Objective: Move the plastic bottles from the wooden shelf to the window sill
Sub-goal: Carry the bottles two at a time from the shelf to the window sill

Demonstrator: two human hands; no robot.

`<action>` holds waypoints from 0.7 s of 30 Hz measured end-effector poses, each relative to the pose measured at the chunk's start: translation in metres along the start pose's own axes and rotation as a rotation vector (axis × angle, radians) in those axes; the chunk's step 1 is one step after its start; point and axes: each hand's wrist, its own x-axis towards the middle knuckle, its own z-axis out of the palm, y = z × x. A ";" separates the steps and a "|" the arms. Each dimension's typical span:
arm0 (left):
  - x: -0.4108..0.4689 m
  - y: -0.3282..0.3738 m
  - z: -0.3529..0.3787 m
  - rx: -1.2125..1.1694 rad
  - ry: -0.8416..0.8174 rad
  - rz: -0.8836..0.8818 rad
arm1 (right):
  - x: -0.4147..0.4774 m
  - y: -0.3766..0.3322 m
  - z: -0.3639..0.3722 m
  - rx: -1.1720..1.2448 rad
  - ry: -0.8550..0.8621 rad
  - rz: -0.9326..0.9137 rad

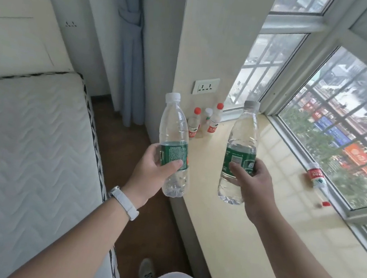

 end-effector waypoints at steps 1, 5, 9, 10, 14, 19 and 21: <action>0.004 0.000 -0.003 0.004 -0.007 0.003 | 0.002 -0.001 0.004 0.000 0.005 0.001; 0.019 0.000 -0.012 0.020 -0.016 0.014 | 0.013 -0.003 0.017 0.009 0.011 0.001; 0.031 -0.001 -0.014 0.024 -0.036 0.015 | 0.023 0.000 0.022 0.021 0.016 0.004; 0.034 -0.002 -0.014 0.027 -0.042 0.011 | 0.025 0.001 0.022 0.025 0.015 0.007; 0.052 -0.004 -0.007 0.022 -0.048 -0.009 | 0.043 0.008 0.020 0.025 0.009 0.026; 0.086 -0.015 0.006 0.045 -0.015 -0.087 | 0.081 0.014 0.017 0.010 0.007 0.064; 0.102 -0.018 0.013 0.064 -0.012 -0.116 | 0.099 0.017 0.015 0.019 0.010 0.077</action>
